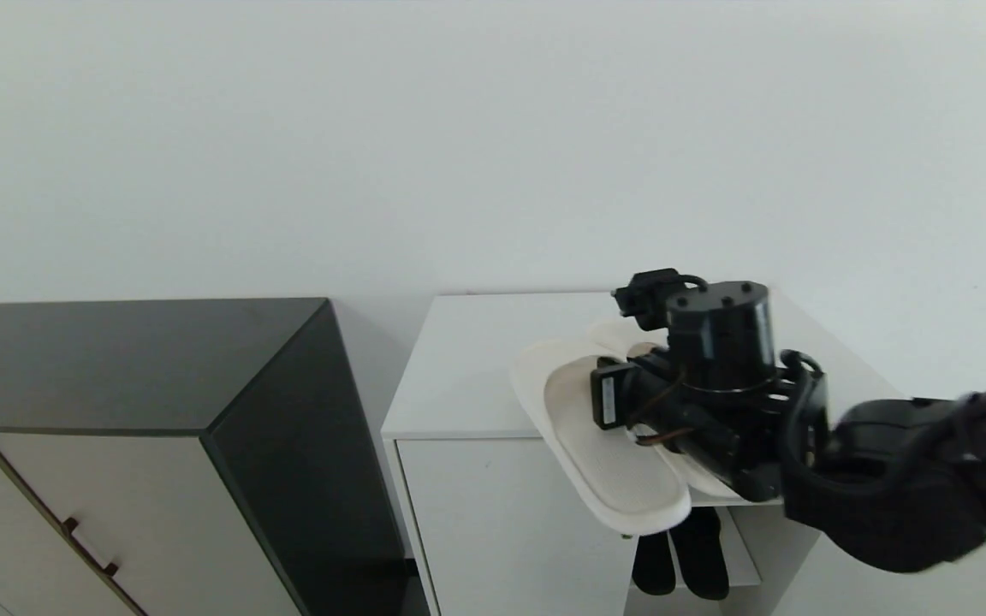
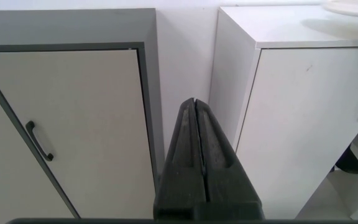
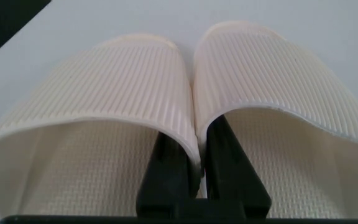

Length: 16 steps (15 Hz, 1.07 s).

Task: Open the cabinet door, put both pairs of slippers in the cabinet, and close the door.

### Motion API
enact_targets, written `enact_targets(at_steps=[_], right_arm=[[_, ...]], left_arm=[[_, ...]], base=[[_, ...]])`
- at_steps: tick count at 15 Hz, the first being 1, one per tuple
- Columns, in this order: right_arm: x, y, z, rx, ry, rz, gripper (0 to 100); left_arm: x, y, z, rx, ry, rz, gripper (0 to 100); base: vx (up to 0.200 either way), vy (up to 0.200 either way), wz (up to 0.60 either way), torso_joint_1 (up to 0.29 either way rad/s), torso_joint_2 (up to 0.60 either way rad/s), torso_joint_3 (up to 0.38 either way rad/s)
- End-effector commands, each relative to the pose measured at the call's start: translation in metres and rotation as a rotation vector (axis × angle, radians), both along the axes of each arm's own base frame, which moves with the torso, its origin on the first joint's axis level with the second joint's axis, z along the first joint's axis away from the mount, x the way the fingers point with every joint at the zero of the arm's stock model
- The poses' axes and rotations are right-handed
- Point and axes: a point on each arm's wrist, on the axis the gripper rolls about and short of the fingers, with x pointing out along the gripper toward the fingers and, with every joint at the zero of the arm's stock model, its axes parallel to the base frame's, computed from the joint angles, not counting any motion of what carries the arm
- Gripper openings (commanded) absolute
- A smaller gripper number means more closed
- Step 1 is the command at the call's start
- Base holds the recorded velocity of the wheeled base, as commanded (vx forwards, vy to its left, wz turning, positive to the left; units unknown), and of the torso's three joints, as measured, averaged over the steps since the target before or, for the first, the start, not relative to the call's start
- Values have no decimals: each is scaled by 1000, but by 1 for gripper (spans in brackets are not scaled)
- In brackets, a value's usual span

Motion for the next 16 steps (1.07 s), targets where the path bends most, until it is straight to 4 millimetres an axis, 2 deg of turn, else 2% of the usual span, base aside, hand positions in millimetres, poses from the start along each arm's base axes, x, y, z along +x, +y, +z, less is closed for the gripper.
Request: enact_targets(at_steps=[1,3,8,16], right_arm=[[-55,-38,19,53,-40,82,0],[-72,-44,17,46,-32,131,0],[-80,-43,9,24,-12,151,0],[-83,-44,4,8,1,156,0]], left_arm=[[0,0,0,1,1,-1,0],[0,0,0,1,1,-1,0],[0,0,0,-2,1,2,0],[0,0,0,-2,1,2,0]], base=[[0,0,0,0,0,0],[0,0,0,0,0,0],[0,0,0,0,0,0],[-200,0,0,1,2,2]])
